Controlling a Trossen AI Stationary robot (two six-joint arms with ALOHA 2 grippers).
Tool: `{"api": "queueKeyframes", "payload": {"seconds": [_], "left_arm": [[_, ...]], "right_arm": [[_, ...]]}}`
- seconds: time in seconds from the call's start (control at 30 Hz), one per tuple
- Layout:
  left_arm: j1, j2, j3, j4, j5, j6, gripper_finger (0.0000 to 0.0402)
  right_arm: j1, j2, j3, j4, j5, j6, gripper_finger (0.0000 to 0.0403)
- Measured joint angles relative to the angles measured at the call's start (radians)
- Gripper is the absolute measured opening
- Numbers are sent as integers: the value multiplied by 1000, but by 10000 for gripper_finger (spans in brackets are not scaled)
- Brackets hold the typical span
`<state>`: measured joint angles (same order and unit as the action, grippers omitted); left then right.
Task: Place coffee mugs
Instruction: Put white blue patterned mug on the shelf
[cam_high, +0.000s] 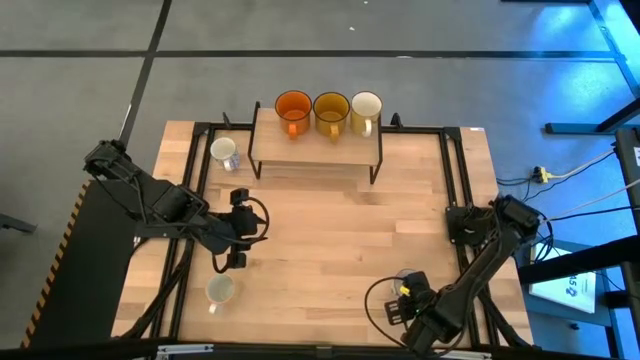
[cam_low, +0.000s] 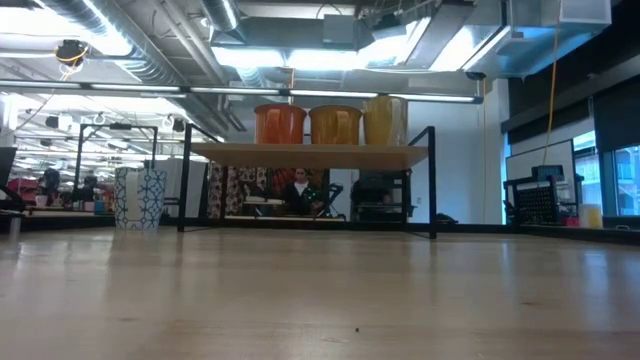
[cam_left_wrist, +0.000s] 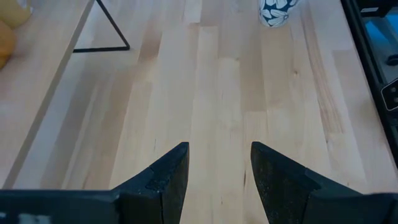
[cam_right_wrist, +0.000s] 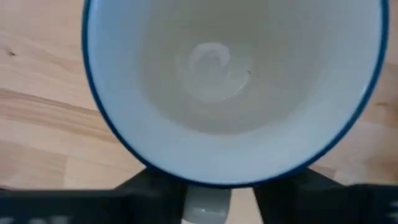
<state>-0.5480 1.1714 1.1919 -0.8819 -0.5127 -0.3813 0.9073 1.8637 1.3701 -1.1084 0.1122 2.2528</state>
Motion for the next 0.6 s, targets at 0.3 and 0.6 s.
{"api": "queueKeyframes", "payload": {"seconds": [0.3,0.6], "left_arm": [[0,0,0,-1,0,1,167],[0,-7,0,-1,-6,23,167]], "right_arm": [[0,5,2,1,11,-26,37],[-53,6,73,-63,49,-131,37]]}}
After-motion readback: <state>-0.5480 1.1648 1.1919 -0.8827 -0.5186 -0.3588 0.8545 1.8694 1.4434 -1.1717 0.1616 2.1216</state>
